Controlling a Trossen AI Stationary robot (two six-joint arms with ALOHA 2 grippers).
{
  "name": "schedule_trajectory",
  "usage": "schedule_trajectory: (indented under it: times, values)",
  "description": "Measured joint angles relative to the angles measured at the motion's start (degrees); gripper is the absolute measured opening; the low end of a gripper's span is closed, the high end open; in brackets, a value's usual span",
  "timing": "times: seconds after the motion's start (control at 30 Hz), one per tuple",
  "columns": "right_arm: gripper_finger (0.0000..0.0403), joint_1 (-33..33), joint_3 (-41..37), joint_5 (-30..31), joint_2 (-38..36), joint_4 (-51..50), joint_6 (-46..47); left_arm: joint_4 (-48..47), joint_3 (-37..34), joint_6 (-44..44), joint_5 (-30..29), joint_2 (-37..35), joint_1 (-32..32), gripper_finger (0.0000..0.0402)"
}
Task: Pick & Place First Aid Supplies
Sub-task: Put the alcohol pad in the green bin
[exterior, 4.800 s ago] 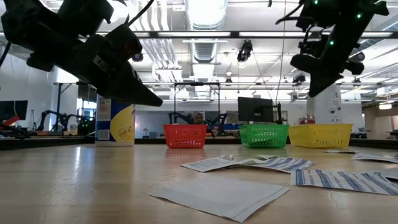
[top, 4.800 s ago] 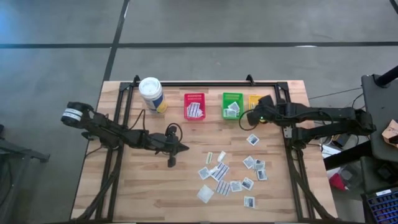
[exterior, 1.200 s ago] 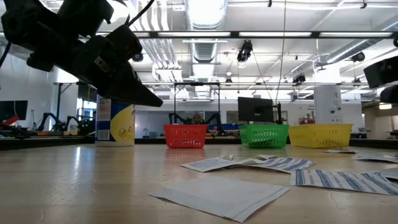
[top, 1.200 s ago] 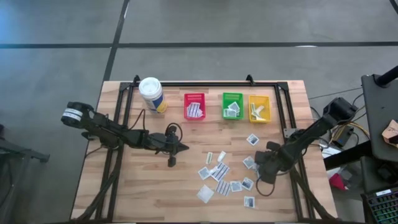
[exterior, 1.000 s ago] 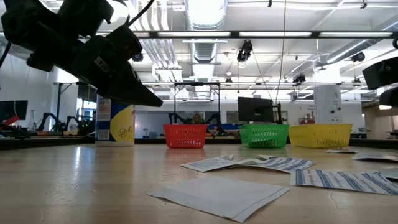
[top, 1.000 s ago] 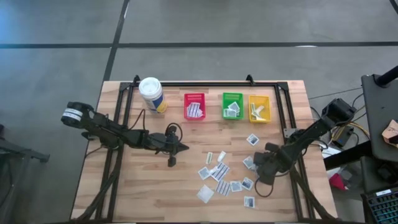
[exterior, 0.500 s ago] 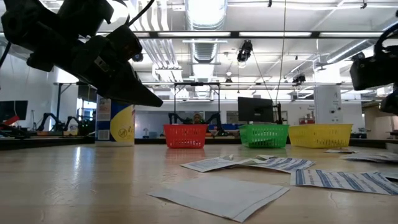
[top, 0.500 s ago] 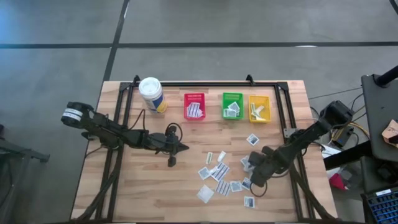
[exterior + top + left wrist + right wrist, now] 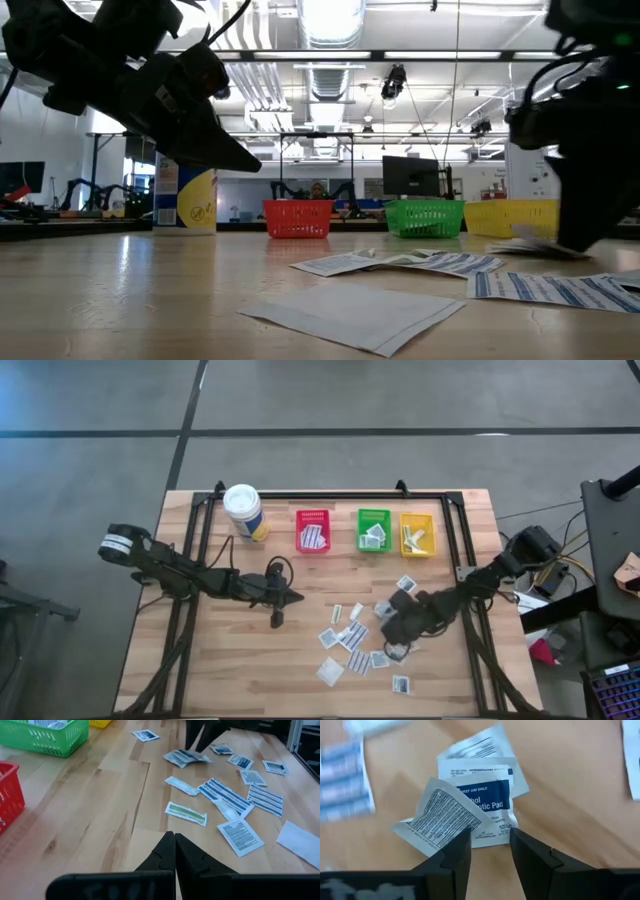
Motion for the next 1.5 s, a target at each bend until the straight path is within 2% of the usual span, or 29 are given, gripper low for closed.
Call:
schedule_trajectory:
  times: [0.17, 0.37, 0.63, 0.97, 1.13, 1.33, 1.5]
  values:
    - [0.0137, -3.74, 0.27, 1.02, 2.28, 5.22, 2.20, 0.01, 0.00, -1.32, 0.11, 0.00, 0.00, 0.0000]
    - [0.0137, -7.12, 0.93, 1.17, 5.03, 14.03, -0.39, 3.64, 0.74, -5.38, 0.13, 2.03, 0.00, 0.0000]
    - [0.0137, -8.51, 3.25, 1.92, 4.78, 14.44, -9.00, 5.84, 5.44, -8.58, 0.17, 10.27, 0.02, 0.0000]
    - [0.0135, -8.57, 3.96, 2.17, 2.63, 13.45, -12.24, 5.53, 12.88, -9.06, 0.63, 19.20, 0.06, 0.0000]
    - [0.0122, -8.58, 3.96, 1.49, 2.50, 13.49, -12.04, 6.23, 15.38, -7.37, 3.07, 21.67, 0.00, 0.0000]
    - [0.0105, -9.53, 3.93, 2.57, 3.03, 13.78, -11.02, 7.08, 19.68, -0.51, 3.75, 25.17, -0.04, 0.0000]
    - [0.0094, -9.85, 3.92, 2.80, 3.07, 14.10, -11.05, 7.11, 22.99, 4.16, 6.51, 27.40, -0.02, 0.0000]
